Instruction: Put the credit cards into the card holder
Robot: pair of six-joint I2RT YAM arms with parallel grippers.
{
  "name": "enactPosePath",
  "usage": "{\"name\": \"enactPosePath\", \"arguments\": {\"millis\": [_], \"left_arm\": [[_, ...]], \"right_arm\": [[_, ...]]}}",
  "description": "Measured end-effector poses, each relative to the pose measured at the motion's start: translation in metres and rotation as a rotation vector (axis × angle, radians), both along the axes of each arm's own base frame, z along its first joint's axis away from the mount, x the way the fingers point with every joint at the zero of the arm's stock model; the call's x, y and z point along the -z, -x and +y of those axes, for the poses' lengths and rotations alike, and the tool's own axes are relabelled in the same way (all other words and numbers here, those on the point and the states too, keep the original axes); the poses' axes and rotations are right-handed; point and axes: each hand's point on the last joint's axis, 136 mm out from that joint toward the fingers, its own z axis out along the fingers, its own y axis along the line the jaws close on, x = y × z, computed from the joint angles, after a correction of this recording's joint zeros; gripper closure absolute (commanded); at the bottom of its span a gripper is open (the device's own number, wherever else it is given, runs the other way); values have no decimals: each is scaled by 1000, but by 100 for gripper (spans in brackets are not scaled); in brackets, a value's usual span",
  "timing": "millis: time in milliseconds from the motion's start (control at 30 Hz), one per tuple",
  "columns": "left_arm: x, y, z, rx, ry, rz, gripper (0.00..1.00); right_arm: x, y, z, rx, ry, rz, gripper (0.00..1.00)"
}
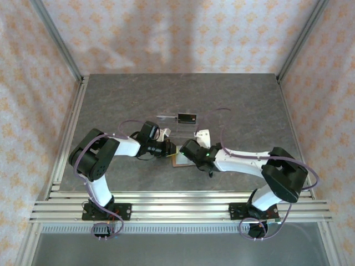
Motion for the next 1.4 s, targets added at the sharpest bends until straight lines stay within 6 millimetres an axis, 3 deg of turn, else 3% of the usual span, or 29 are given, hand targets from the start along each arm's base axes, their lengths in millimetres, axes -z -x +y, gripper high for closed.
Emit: {"name": "enactPosePath", "arguments": {"millis": [200,367,567,667,733,867,1033,1267,1400], "left_arm": [[-2,3,2,-6,-1,1,82],[-16,6,4,-17,7,-8,74],[-51,1,6,-36,24,-97,74],[-46,-1,9,-48,0,-99,75],[-33,0,11,-48,-20,-69,77],[-6,6,13,-56,-45,2,78],[-4,7,14,-53,-53,6,80],[2,8,16,-46,-69,6,84],[5,6,18,-52,-73,11,84]], "right_arm": [[4,14,-32,78,10,19,1],[-15,25,-27,39,-111,33,1],[-38,33,10,-126,-236,112,1],[-49,36,41,-220,-288,148,1],[-49,38,64,-275,-314,164,1],[-27,41,84,-308,-311,219,4],[5,44,91,-285,-299,292,26],[7,47,115,-296,-416,323,40],[14,47,130,-322,-461,343,40]]}}
